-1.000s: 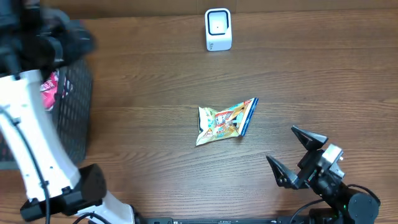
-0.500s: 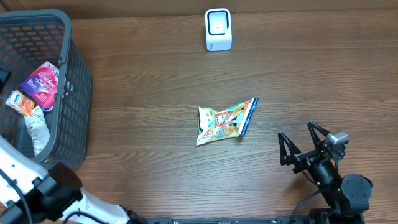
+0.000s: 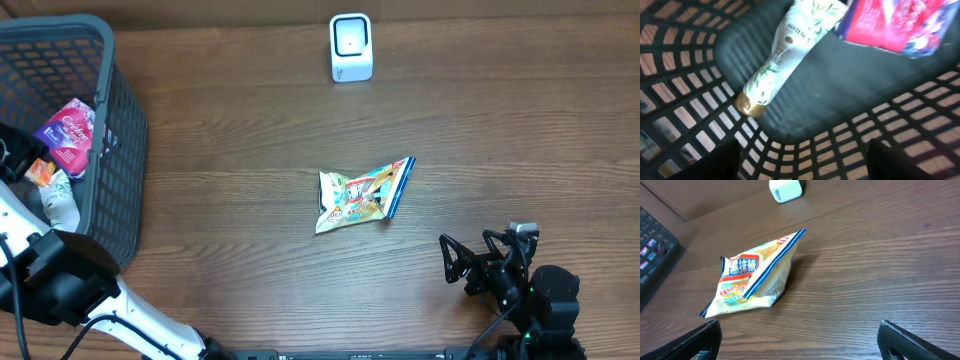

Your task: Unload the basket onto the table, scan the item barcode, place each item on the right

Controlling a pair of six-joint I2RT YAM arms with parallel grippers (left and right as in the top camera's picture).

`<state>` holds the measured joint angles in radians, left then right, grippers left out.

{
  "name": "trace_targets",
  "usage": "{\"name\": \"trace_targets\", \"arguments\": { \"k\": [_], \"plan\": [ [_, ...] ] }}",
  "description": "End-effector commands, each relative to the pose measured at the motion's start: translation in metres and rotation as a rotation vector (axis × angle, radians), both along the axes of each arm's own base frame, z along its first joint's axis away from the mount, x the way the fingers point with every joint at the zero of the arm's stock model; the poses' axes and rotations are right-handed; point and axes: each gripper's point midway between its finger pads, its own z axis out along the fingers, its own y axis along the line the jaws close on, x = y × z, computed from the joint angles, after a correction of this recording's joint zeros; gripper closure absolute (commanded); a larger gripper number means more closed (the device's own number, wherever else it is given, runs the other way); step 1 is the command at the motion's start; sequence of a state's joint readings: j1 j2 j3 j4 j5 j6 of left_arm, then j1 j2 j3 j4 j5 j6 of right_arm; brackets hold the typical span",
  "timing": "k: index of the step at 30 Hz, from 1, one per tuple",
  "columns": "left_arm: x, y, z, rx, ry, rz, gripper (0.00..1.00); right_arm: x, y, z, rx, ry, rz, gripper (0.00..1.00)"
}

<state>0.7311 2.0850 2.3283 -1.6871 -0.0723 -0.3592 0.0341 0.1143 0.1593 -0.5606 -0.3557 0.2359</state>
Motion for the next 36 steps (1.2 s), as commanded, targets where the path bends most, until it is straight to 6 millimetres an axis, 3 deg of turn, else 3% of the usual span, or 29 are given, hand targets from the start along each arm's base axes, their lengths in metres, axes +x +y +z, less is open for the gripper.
{"name": "trace_targets", "arguments": {
  "k": [1, 7, 13, 18, 20, 36],
  "plan": [
    [-0.007, 0.004, -0.005, 0.011, 0.045, -0.015, 0.27, -0.002, 0.0, -0.004, -0.004, 0.017, -0.002, 0.0],
    [-0.015, 0.009, -0.004, 0.047, 0.082, -0.012, 0.22, -0.002, 0.0, -0.004, -0.004, 0.017, -0.002, 0.0],
    [-0.033, 0.014, -0.02, 0.029, 0.151, 0.051, 0.2, -0.002, 0.0, -0.004, -0.004, 0.017, -0.002, 0.0],
    [-0.028, 0.012, -0.039, -0.002, 0.147, 0.036, 0.14, -0.002, 0.0, -0.004, -0.004, 0.017, -0.002, 0.0],
    [-0.024, 0.014, -0.052, -0.008, 0.145, 0.011, 0.0, -0.002, 0.0, -0.004, -0.004, 0.017, -0.002, 0.0],
    [-0.013, 0.022, -0.122, -0.011, 0.139, -0.148, 0.0, -0.002, 0.0, -0.004, -0.004, 0.017, -0.002, 0.0]
  ]
}}
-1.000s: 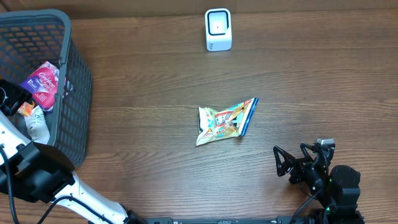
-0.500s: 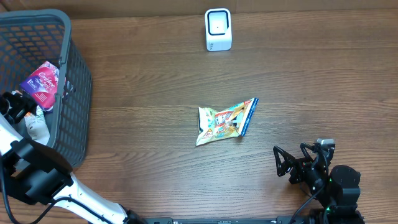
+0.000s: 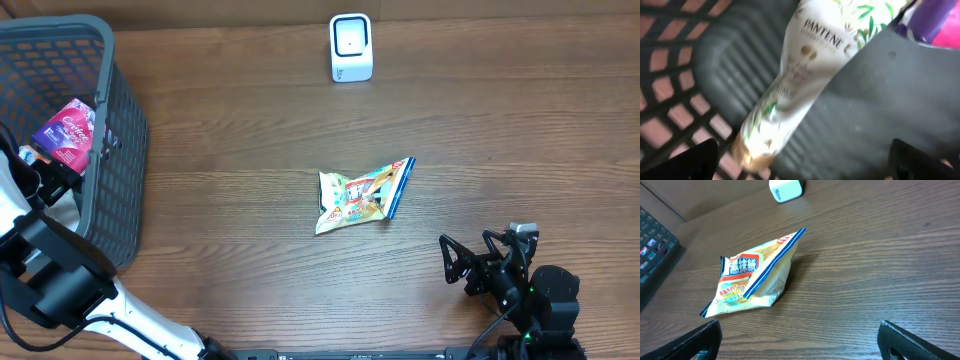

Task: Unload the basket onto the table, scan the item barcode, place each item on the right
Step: 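Grasp the white Pantene bottle in the basket with the left gripper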

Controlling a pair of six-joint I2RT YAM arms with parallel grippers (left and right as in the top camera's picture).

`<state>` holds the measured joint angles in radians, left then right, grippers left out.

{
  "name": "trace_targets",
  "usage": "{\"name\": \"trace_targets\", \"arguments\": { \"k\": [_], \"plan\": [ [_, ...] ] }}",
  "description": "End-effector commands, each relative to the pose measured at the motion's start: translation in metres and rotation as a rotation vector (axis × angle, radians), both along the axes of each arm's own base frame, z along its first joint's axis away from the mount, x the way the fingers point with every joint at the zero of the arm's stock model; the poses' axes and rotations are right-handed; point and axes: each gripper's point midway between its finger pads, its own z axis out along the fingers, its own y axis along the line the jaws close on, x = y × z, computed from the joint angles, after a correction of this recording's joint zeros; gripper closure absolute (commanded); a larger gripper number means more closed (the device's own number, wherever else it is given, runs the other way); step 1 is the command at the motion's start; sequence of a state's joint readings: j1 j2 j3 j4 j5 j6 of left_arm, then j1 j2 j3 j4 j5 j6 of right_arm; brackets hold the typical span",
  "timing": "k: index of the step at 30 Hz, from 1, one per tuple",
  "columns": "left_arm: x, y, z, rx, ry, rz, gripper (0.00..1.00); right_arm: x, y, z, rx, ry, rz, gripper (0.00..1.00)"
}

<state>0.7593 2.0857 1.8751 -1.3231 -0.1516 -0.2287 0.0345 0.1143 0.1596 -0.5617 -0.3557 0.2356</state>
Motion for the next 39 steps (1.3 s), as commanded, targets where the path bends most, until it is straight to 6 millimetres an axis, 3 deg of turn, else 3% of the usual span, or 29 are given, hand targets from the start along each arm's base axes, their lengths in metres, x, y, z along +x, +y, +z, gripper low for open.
{"name": "trace_targets", "arguments": {
  "k": [1, 6, 10, 16, 17, 20, 21, 22, 23, 25, 31, 37, 38, 39],
  "plan": [
    [0.002, -0.001, -0.016, -0.01, -0.008, -0.07, 0.0, -0.002, 0.0, -0.004, -0.004, 0.017, -0.003, 0.0],
    [0.007, 0.001, -0.036, -0.005, -0.025, -0.129, 0.02, -0.002, 0.0, -0.004, -0.004, 0.017, -0.003, 0.0],
    [0.005, 0.002, -0.056, 0.008, -0.03, -0.127, 0.13, -0.002, 0.0, -0.004, -0.004, 0.017, -0.003, 0.0],
    [-0.003, -0.002, -0.084, 0.012, -0.016, -0.125, 0.16, -0.002, 0.0, -0.004, -0.004, 0.017, -0.003, 0.0],
    [-0.004, -0.003, -0.085, 0.009, -0.013, -0.124, 0.2, -0.002, 0.0, -0.004, -0.004, 0.017, -0.003, 0.0],
    [-0.004, -0.003, -0.085, 0.008, -0.014, -0.124, 0.47, -0.002, 0.0, -0.004, -0.004, 0.017, -0.003, 0.0],
    [-0.004, -0.004, -0.085, 0.004, -0.014, -0.126, 0.79, -0.002, 0.0, -0.004, -0.004, 0.017, -0.003, 0.0],
    [-0.005, -0.006, -0.083, -0.005, -0.006, -0.127, 0.96, -0.002, 0.0, -0.004, -0.004, 0.017, -0.003, 0.0],
    [-0.005, -0.006, -0.081, -0.006, -0.005, -0.127, 0.96, -0.002, 0.0, -0.004, -0.004, 0.017, -0.003, 0.0],
    [0.0, -0.002, -0.064, -0.005, -0.014, -0.111, 0.96, -0.002, 0.0, -0.004, -0.004, 0.017, -0.003, 0.0],
    [0.057, -0.006, 0.028, -0.066, -0.289, -0.14, 0.96, -0.002, 0.0, -0.004, -0.004, 0.017, -0.003, 0.0],
    [0.094, -0.031, 0.122, -0.13, -0.564, -0.21, 0.96, -0.002, 0.0, -0.004, -0.004, 0.017, -0.003, 0.0],
    [0.104, -0.044, 0.149, -0.156, -0.656, -0.251, 0.96, -0.002, 0.0, -0.004, -0.004, 0.017, -0.003, 0.0],
    [0.108, -0.051, 0.165, -0.161, -0.706, -0.285, 0.96, -0.002, 0.0, -0.004, -0.004, 0.017, -0.003, 0.0]
  ]
}}
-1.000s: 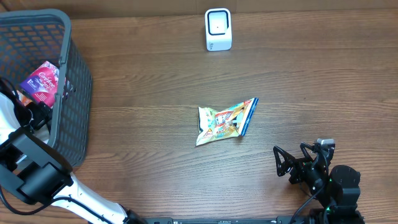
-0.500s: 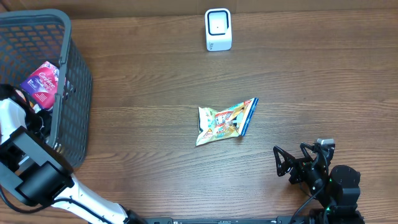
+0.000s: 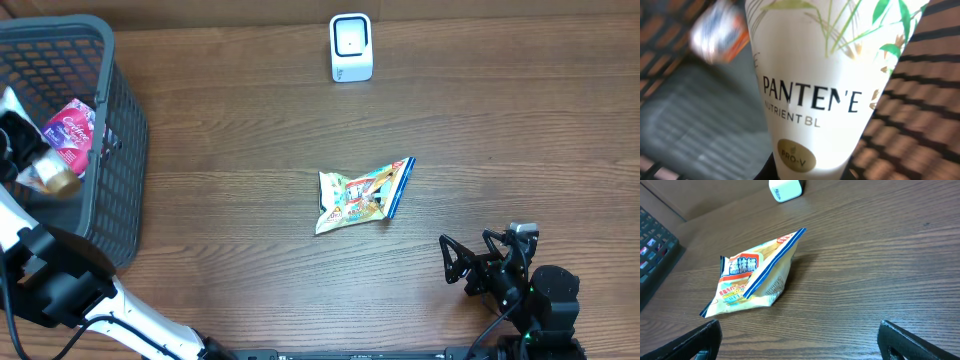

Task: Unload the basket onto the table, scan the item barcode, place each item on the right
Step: 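Grasp the white Pantene bottle in the basket with the left gripper, then lift the Pantene bottle out and set it beside the snack bag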

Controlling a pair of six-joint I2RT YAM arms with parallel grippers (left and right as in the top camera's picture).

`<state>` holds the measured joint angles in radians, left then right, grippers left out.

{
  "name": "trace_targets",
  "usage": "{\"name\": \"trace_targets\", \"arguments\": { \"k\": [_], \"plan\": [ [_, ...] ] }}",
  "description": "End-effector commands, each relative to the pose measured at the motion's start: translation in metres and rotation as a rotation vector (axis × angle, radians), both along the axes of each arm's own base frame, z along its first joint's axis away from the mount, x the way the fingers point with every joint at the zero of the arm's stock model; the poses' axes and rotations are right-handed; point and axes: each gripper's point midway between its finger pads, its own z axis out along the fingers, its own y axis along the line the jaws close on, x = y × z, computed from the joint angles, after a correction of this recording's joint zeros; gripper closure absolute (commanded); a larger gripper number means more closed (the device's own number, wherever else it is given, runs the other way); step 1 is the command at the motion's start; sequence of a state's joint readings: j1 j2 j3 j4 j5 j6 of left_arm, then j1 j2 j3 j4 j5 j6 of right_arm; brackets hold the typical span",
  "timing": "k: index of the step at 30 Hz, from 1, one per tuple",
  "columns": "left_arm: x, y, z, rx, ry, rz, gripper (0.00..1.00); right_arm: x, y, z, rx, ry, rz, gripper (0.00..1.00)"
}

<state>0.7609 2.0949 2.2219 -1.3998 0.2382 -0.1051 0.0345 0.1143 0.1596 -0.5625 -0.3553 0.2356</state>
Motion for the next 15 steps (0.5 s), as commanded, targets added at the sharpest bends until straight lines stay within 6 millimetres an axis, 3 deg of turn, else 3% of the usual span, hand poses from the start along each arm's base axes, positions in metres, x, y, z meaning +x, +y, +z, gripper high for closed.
{"name": "trace_targets", "arguments": {
  "k": [1, 2, 4, 6, 9, 11, 12, 14, 15],
  "plan": [
    [0.032, -0.042, 0.082, -0.077, -0.298, -0.13, 0.96, -0.002, 0.0, -0.004, -0.004, 0.016, -0.002, 0.0],
    [0.037, -0.054, 0.104, -0.068, -0.362, -0.172, 0.96, -0.002, 0.0, -0.004, -0.004, 0.016, -0.002, 0.0],
    [0.039, -0.068, 0.128, -0.037, -0.417, -0.209, 0.96, -0.002, 0.0, -0.004, -0.004, 0.016, -0.002, 0.0],
    [0.037, -0.104, 0.183, 0.088, -0.513, -0.302, 0.96, -0.002, 0.0, -0.004, -0.004, 0.016, -0.002, 0.0],
    [0.031, -0.147, 0.222, 0.168, -0.58, -0.382, 0.96, -0.002, 0.0, -0.004, -0.004, 0.016, -0.002, 0.0],
    [0.029, -0.191, 0.235, 0.153, -0.611, -0.476, 0.96, -0.002, 0.0, -0.004, -0.004, 0.016, -0.002, 0.0],
    [0.028, -0.223, 0.235, 0.103, -0.611, -0.542, 0.96, -0.002, 0.0, -0.004, -0.004, 0.016, -0.002, 0.0],
    [0.025, -0.291, 0.22, -0.003, -0.56, -0.702, 0.96, -0.002, 0.0, -0.004, -0.004, 0.016, -0.002, 0.0],
    [0.024, -0.314, 0.211, -0.023, -0.523, -0.753, 0.96, -0.002, 0.0, -0.004, -0.004, 0.016, -0.002, 0.0]
  ]
}}
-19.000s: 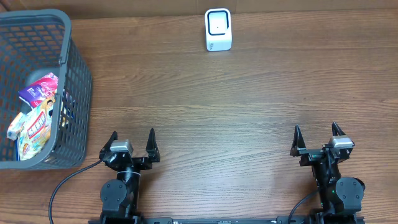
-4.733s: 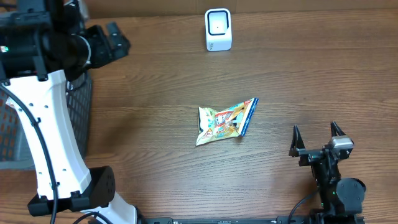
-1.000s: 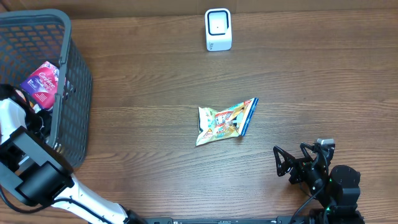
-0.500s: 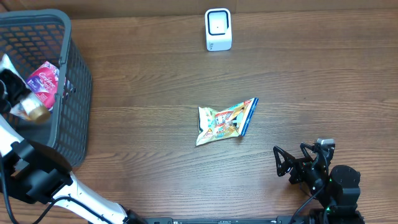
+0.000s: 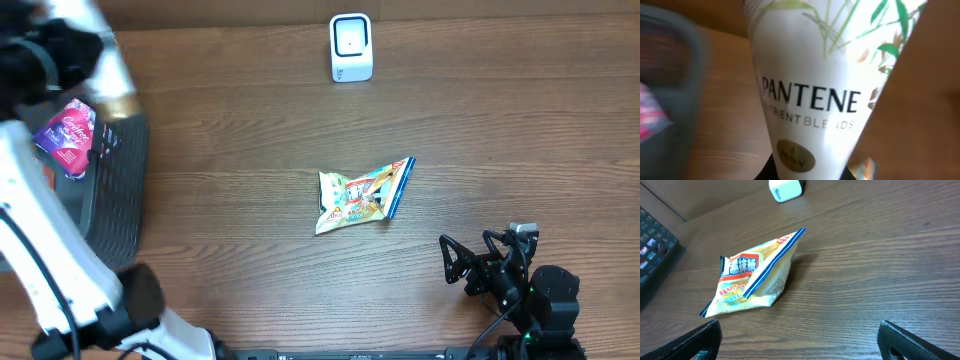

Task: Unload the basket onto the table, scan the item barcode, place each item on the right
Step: 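Lift the Pantene bottle out and set it beside the snack bag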

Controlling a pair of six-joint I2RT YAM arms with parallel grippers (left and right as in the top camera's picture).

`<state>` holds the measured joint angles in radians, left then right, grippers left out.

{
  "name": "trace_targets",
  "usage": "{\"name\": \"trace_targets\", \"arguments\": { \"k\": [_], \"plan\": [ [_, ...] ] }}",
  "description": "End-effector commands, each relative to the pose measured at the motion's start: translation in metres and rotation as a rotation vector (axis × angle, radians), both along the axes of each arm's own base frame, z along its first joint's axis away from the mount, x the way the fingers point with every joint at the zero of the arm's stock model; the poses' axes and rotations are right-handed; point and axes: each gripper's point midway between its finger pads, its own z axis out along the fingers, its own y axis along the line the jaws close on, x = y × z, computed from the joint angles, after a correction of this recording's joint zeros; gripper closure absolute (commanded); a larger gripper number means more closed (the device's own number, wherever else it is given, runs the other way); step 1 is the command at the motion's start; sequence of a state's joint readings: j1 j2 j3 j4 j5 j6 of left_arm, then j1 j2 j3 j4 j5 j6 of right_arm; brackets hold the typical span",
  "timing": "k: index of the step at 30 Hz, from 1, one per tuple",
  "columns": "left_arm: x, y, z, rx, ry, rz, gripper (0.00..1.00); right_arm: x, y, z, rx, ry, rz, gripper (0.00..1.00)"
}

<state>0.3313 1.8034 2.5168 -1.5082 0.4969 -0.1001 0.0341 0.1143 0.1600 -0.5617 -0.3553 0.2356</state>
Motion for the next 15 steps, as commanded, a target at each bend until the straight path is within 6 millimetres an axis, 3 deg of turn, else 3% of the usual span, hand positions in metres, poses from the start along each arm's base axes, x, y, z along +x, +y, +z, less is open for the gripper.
{"name": "trace_targets", "arguments": {
  "k": [1, 3, 4, 8, 15],
  "plan": [
    [-0.007, -0.095, -0.014, -0.005, 0.069, -0.25, 0.96, -0.002, 0.0, -0.005, -0.004, 0.017, -0.002, 0.0],
    [-0.008, -0.125, -0.046, 0.067, 0.18, -0.305, 0.96, -0.002, 0.0, -0.005, -0.004, 0.017, -0.002, 0.0],
    [-0.01, -0.144, -0.073, 0.135, 0.268, -0.338, 0.96, -0.002, 0.0, -0.005, -0.004, 0.017, -0.002, 0.0],
    [-0.021, -0.182, -0.152, 0.302, 0.536, -0.382, 0.96, -0.002, 0.0, -0.005, -0.004, 0.017, -0.002, 0.0],
    [-0.027, -0.191, -0.265, 0.512, 0.852, -0.298, 0.96, -0.002, 0.0, -0.005, -0.004, 0.017, -0.002, 0.0]
  ]
}}
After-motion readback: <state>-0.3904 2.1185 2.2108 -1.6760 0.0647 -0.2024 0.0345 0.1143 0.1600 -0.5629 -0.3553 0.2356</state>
